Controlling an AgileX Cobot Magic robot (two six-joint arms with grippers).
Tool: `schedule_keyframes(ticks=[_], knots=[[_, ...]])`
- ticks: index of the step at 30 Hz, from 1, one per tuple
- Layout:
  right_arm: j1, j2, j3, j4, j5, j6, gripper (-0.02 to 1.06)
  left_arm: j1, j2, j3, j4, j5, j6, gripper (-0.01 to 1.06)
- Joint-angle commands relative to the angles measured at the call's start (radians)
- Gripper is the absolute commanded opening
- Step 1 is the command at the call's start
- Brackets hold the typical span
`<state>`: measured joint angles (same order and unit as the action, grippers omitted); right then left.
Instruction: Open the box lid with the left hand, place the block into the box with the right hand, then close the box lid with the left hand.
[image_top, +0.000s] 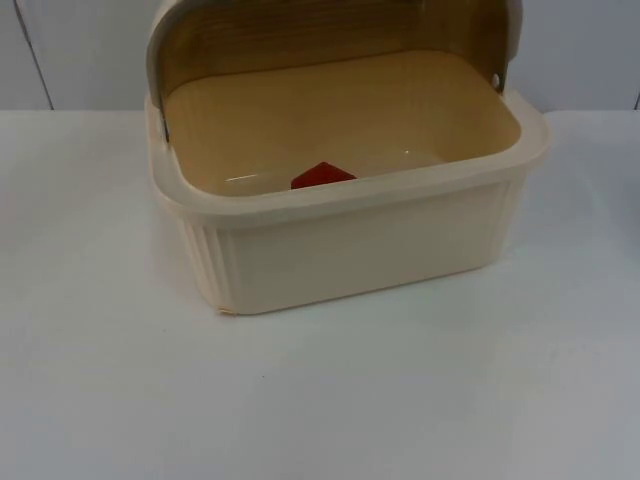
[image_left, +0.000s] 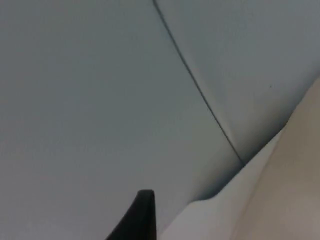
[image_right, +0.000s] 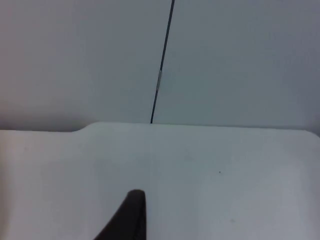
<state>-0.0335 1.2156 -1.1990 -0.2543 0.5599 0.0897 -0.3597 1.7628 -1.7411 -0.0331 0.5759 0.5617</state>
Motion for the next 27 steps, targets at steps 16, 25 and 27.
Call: schedule_keyframes(ticks=[16,25,27], knots=[[-0.006,-0.043,-0.007,-0.034,-0.024,0.008,1.04,-0.103,0.175,-0.039,0.157,-0.145,0.269,0.69],[-0.006,-0.043,-0.007,-0.034,-0.026,0.008,1.04,-0.103,0.175,-0.039,0.015,-0.139,0.271,0.0],[-0.006,-0.043,-0.007,-0.034,-0.026,0.008,1.04,-0.103,0.175,-0.039,0.006,-0.128,0.271,0.0]])
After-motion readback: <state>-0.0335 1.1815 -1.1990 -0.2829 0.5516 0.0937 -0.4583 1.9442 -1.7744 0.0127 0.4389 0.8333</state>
